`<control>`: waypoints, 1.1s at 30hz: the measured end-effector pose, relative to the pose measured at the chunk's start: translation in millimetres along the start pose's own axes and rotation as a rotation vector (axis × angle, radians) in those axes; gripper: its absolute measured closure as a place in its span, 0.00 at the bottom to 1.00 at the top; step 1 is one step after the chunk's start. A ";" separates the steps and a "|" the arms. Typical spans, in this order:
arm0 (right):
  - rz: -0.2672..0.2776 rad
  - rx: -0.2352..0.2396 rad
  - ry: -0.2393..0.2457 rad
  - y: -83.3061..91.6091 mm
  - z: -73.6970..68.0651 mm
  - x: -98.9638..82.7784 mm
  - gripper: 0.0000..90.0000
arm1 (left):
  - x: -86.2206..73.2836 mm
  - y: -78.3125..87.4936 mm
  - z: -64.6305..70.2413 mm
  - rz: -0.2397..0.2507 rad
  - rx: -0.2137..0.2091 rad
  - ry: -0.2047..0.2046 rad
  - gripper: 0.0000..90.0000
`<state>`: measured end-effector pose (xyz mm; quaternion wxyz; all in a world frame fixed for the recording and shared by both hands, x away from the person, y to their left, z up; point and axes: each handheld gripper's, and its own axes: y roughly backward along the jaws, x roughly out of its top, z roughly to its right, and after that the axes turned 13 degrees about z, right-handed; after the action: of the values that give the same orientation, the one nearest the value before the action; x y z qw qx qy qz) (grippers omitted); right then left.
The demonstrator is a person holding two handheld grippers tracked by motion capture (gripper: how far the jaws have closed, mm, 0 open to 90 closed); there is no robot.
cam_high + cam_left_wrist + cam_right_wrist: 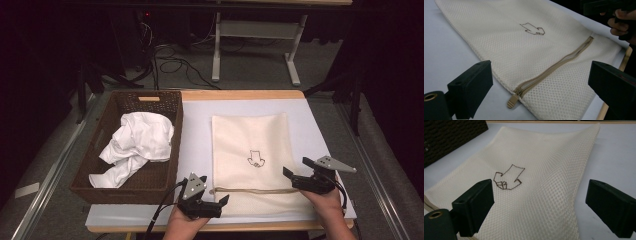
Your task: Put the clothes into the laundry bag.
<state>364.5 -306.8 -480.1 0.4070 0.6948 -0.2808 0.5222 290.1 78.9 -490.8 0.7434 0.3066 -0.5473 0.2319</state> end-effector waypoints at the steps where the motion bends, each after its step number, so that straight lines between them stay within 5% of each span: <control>1: 0.036 -0.015 -0.004 4.9 -4.7 5.1 0.13 | 1.4 2.2 -0.7 0.003 -0.009 -0.001 0.07; 8: 0.070 -0.048 0.073 3.6 -20.8 18.2 0.20 | 19.2 14.0 -10.4 0.030 -0.025 -0.032 0.09; 11: 0.097 -0.022 0.091 -7.1 -26.9 33.1 0.24 | 18.2 19.7 -14.8 0.044 -0.023 -0.038 0.18; 17: 0.083 0.039 0.124 -25.7 -28.5 49.8 0.33 | 7.8 9.4 -9.7 -0.001 0.001 -0.057 0.17; 21: 0.064 0.082 0.086 -28.6 -26.0 27.6 0.38 | 5.1 5.3 -7.9 0.013 0.058 -0.046 0.17; 23: -0.018 0.103 0.125 -31.2 -26.2 18.7 0.40 | 7.1 4.4 -6.8 0.028 0.069 -0.033 0.17; 25: -0.046 0.107 0.104 -30.6 -23.2 10.7 0.39 | 13.0 4.5 -4.9 0.035 0.061 -0.034 0.17; 28: -0.062 0.096 0.129 -27.5 -22.6 6.7 0.37 | 21.6 7.4 -5.6 0.073 0.058 -0.031 0.18; 33: -0.073 0.052 0.128 -21.6 -19.1 4.4 0.32 | 12.5 9.0 -11.4 0.049 0.068 -0.019 0.18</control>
<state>373.9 -279.2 -479.4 0.4246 0.6801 -0.2152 0.5576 295.3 93.5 -479.5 0.7215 0.3206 -0.5533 0.2656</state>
